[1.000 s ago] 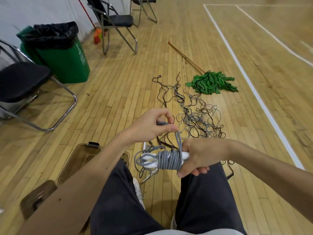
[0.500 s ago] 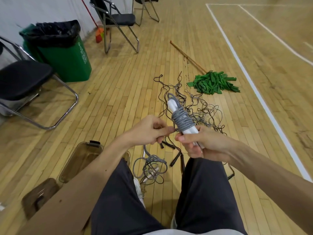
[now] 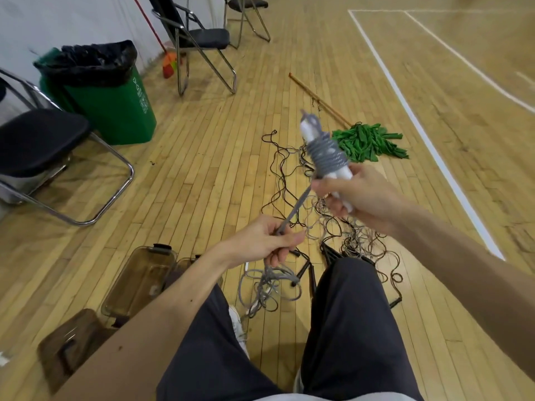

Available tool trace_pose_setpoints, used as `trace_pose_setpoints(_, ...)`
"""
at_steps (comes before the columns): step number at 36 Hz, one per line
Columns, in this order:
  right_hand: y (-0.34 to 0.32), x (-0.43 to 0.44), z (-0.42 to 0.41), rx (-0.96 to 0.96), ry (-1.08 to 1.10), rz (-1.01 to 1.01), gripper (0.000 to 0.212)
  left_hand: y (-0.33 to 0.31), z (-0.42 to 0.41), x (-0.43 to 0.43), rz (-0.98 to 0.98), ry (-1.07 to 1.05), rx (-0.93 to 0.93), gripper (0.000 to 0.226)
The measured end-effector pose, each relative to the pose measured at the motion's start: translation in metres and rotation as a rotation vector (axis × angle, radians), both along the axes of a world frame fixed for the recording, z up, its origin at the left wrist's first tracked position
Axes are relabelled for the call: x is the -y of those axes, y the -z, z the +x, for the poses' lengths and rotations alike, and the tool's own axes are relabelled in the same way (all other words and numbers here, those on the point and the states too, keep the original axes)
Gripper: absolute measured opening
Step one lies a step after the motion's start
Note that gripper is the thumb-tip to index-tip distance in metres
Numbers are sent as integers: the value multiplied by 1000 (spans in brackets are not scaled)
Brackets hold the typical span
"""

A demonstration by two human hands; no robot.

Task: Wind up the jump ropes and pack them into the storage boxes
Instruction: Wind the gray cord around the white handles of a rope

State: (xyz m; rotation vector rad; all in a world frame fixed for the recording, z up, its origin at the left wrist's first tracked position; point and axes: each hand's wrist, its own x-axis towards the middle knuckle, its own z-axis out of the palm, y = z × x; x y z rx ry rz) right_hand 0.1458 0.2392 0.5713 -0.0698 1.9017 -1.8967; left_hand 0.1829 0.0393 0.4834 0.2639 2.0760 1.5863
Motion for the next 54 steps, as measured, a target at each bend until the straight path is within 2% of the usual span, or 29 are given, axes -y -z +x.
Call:
trace_pose_setpoints(8, -57, -17, -43, -186, 205, -137, 44, 46, -2, -3, -54, -106, 55, 38)
trace_pose_setpoints(10, -71, -23, -52, -258, 256, -182, 38, 60, -2, 0, -78, -98, 62, 35)
trace_pose_setpoints(15, -87, -36, -66, -343, 358, -259, 48, 96, -3, 13, -235, -102, 84, 35)
trace_pose_setpoints(18, -94, -40, -69, -400, 375, -325, 26, 118, -5, 27, -402, -71, 120, 31)
trace_pose_setpoints(20, -102, -43, -72, -449, 376, -368, 26, 133, -2, 36, -479, -31, 169, 48)
trace_pose_setpoints(23, -108, -45, -71, -476, 380, -344, 31, 135, -3, 40, -570, 30, 127, 92)
trace_pose_setpoints(25, -100, -40, -67, -434, 318, -245, 22, 111, -10, 33, -524, 19, 60, 117)
trace_pose_setpoints(27, -85, -31, -58, -387, 237, -167, 25, 79, -21, 23, -406, 17, 17, 126)
trace_pose_setpoints(29, -69, -21, -47, -330, 169, -149, 33, 47, -28, 15, -252, 22, 11, 122)
trace_pose_setpoints(32, -54, -7, -31, -266, 71, -126, 20, 13, -30, 1, -62, 39, -29, 117)
trace_pose_setpoints(37, -51, 7, -16, -269, 1, -120, 18, -5, -23, -33, 5, 4, -159, 109)
trace_pose_setpoints(40, -52, 8, -10, -285, -10, -109, 17, -13, -19, -50, 108, -176, -173, 81)
trace_pose_setpoints(43, -51, 6, -8, -292, -9, -104, 15, -19, -18, -59, 196, -266, -188, 53)
trace_pose_setpoints(47, -42, 0, -7, -285, 36, -67, 12, -31, -16, -63, 362, -379, -235, 30)
trace_pose_setpoints(51, -26, -6, -7, -247, 73, -5, 11, -43, -19, -56, 267, -378, -411, 10)
trace_pose_setpoints(54, -19, -11, -9, -148, 58, 3, 10, -44, -18, -51, 87, -326, -528, 21)
